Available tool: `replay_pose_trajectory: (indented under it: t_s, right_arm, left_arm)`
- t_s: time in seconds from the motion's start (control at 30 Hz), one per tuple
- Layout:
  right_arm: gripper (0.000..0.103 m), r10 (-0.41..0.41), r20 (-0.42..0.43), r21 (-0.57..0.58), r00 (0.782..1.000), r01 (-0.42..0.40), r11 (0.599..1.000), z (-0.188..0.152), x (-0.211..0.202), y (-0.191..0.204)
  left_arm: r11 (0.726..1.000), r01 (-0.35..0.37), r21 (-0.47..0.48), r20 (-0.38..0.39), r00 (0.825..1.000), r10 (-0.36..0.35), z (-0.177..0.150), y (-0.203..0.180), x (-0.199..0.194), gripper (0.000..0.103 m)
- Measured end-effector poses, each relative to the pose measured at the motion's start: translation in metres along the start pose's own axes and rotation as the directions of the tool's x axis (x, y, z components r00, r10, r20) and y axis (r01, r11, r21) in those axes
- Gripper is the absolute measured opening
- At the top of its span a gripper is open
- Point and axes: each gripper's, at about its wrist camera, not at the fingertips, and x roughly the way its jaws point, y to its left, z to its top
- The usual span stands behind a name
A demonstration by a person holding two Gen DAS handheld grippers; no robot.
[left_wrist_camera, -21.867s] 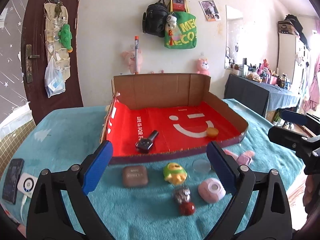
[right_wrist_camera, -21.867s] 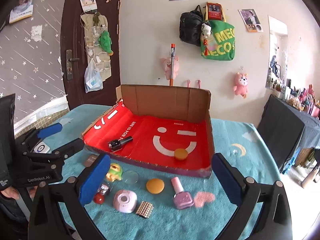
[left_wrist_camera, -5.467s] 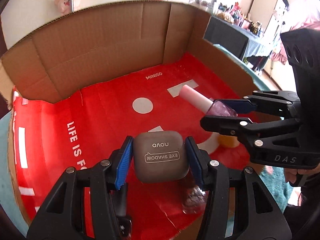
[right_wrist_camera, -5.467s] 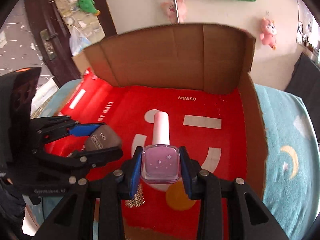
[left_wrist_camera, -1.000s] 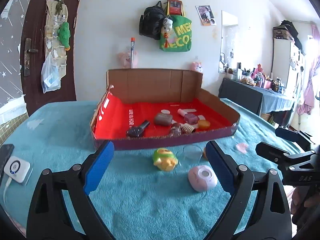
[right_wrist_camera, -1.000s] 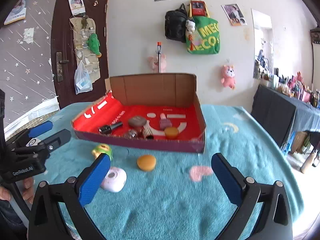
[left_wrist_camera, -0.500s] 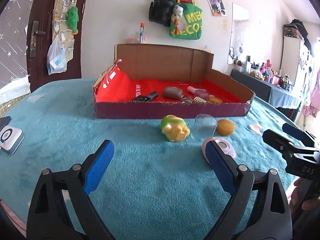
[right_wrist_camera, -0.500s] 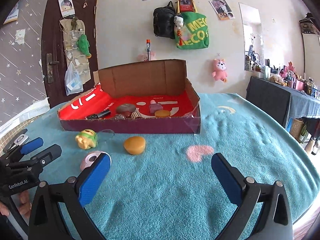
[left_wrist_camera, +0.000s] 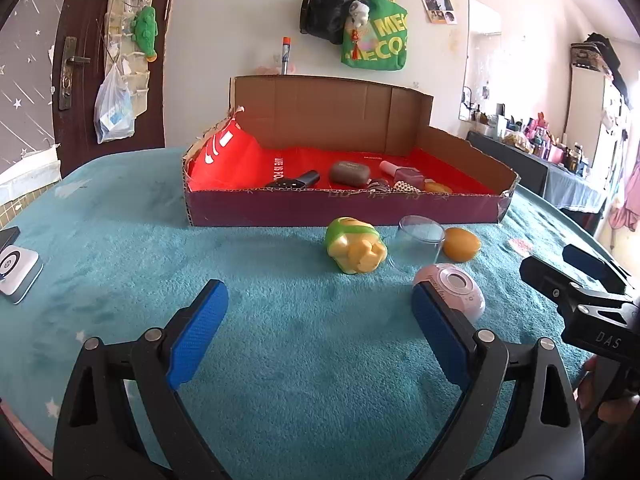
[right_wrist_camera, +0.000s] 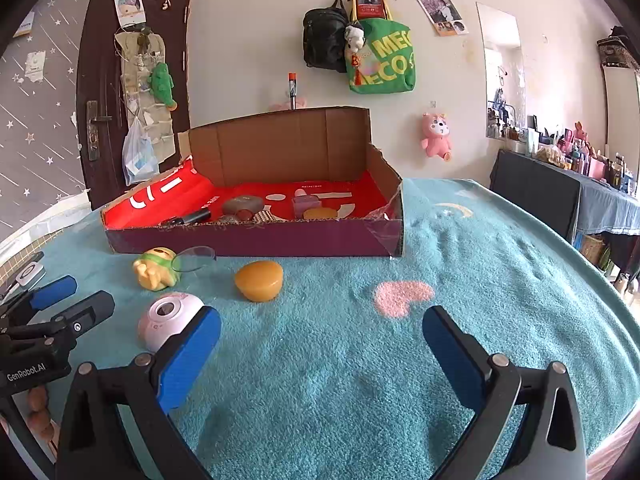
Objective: Organize rigid objects
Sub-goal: 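Withdraw both tools from the box back over the table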
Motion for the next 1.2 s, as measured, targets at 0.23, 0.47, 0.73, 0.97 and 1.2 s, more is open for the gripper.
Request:
replay_pose_trajectory:
  t_s: [0.23,0.47,0.73,0.97,1.2]
  right_arm:
    - [0.103,0.005,-0.003,0.003,1.000,-0.005,1.000,0.001,0.002,-0.001]
    - [0.103,0.007,-0.015,0.002,1.000,-0.007,1.000,0.001,0.004,0.000]
    - [0.103,0.016,-0.029,0.004,0.999,-0.016,1.000,0.006,0.005,0.000]
    - [0.103,0.025,-0.036,0.001,0.999,-0.025,1.000,0.018,0.009,0.002]
    - [0.103,0.033,-0.081,-0.016,0.996,-0.034,0.999,0.027,0.018,0.004]
  left_arm:
    - [1.000,-0.006,0.003,-0.007,1.000,0.006,0.001,-0.001,0.001,0.094]
    - [1.000,-0.009,-0.002,-0.039,0.999,0.008,0.003,-0.001,0.005,0.094]
    - [1.000,-0.001,-0.006,-0.074,0.997,0.000,0.010,-0.001,0.011,0.094]
    - [1.000,0.007,-0.011,-0.102,0.995,-0.008,0.019,0.001,0.016,0.094]
    - [1.000,0.010,0.012,-0.142,0.990,-0.008,0.029,0.001,0.026,0.094]
